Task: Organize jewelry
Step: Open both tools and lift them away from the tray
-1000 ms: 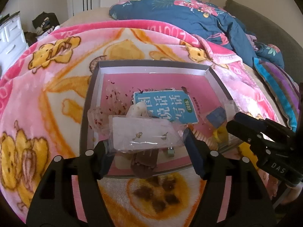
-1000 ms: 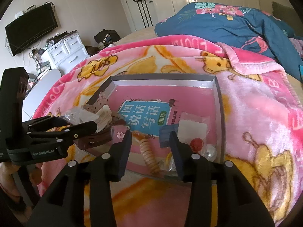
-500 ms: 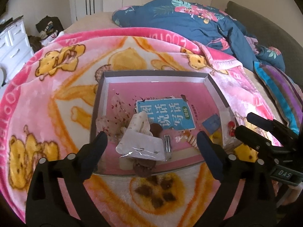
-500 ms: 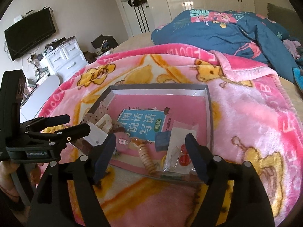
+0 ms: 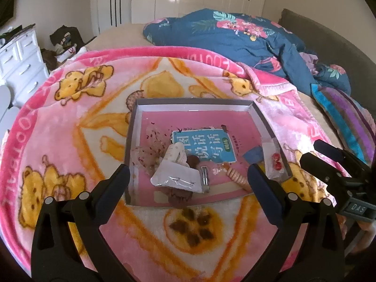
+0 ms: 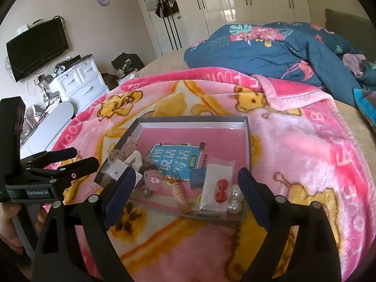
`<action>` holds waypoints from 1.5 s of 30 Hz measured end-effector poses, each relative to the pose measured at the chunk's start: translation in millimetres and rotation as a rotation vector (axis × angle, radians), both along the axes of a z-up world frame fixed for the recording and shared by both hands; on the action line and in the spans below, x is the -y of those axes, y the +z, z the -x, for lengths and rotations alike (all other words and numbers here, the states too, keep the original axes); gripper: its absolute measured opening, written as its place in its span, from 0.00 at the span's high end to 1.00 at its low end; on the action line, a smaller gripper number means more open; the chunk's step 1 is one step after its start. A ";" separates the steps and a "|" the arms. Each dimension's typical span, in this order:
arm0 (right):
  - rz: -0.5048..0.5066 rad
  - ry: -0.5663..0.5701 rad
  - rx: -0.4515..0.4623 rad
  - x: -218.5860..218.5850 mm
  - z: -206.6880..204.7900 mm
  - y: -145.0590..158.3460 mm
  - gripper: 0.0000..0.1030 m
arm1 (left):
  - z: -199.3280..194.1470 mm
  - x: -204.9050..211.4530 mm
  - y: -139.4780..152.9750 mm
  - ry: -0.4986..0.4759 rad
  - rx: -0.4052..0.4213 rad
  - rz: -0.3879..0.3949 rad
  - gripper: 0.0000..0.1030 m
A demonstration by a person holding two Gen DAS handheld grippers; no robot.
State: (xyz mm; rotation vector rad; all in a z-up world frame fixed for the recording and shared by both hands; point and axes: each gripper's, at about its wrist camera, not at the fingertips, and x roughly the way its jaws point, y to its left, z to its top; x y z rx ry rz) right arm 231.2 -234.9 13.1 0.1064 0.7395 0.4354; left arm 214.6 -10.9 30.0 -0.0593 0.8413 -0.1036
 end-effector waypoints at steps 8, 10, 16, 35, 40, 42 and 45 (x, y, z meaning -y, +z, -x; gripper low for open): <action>0.005 0.005 0.034 2.9 20.2 14.9 0.15 | 20.5 -0.2 16.2 0.005 0.032 -0.002 0.09; 0.010 0.008 0.046 2.4 27.2 19.2 0.15 | 26.5 -0.2 20.3 0.007 0.041 -0.004 0.09; 0.008 0.004 0.072 7.5 46.8 28.7 0.06 | 46.1 0.7 29.4 0.007 0.061 -0.012 0.09; 0.024 -0.017 0.097 25.1 99.4 34.4 0.04 | 108.8 11.2 32.2 0.007 0.094 -0.019 0.09; 0.037 -0.019 0.099 25.4 109.9 30.6 0.04 | 119.8 12.6 26.9 0.010 0.092 -0.015 0.09; 0.036 -0.021 0.097 26.2 113.8 27.9 0.04 | 124.2 12.8 23.9 0.012 0.093 -0.017 0.09; 0.045 -0.022 0.100 25.3 120.6 23.3 0.04 | 130.3 11.4 19.0 0.024 0.098 -0.013 0.09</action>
